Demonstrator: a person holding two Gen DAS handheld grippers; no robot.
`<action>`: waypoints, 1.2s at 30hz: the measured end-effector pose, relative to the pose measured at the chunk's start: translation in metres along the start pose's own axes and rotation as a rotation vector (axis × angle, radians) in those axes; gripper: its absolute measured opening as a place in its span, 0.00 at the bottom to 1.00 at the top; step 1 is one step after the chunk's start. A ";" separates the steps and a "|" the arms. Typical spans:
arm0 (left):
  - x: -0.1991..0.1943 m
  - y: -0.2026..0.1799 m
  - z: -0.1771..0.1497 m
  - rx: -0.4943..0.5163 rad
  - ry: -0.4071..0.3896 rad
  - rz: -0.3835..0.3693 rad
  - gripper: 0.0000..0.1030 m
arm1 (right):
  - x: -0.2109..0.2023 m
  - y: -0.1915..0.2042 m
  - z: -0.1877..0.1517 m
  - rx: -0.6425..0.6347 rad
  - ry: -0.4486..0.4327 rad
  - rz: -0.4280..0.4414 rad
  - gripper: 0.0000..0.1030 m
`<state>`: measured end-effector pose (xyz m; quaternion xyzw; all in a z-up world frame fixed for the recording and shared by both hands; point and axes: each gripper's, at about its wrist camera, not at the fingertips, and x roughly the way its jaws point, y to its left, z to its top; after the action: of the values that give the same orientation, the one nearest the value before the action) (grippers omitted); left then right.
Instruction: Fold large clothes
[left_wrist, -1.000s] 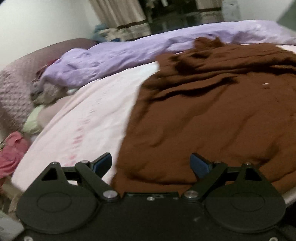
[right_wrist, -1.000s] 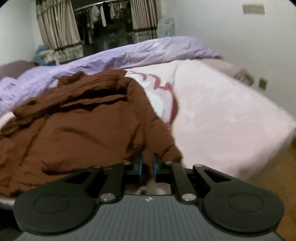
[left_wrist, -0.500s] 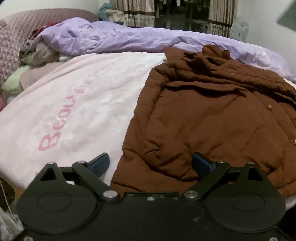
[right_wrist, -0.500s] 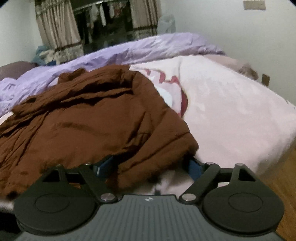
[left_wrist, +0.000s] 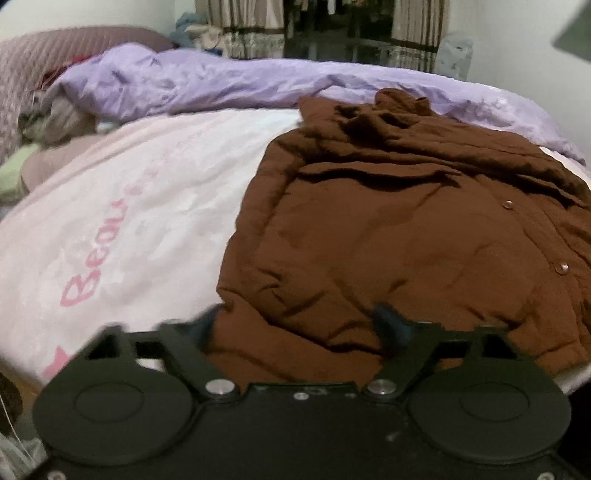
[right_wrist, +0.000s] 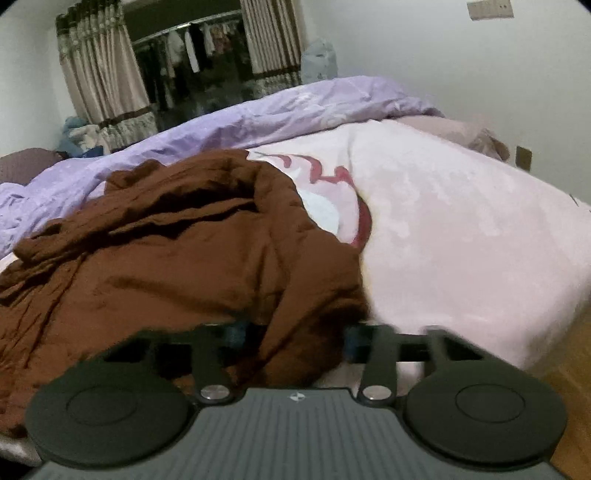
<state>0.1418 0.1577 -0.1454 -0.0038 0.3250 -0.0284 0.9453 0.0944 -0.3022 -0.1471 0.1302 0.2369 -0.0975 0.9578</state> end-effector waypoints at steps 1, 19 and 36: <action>-0.002 -0.001 0.001 -0.006 -0.007 -0.003 0.36 | -0.003 0.000 0.000 0.005 -0.002 0.064 0.12; 0.040 -0.025 0.186 0.035 -0.140 0.058 0.14 | 0.037 0.064 0.153 -0.075 -0.159 0.113 0.12; 0.199 0.002 0.247 0.050 0.033 0.088 0.69 | 0.212 0.024 0.210 0.012 -0.203 0.032 0.91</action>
<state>0.4507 0.1458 -0.0727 0.0343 0.3394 0.0049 0.9400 0.3744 -0.3677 -0.0646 0.1289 0.1361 -0.0963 0.9775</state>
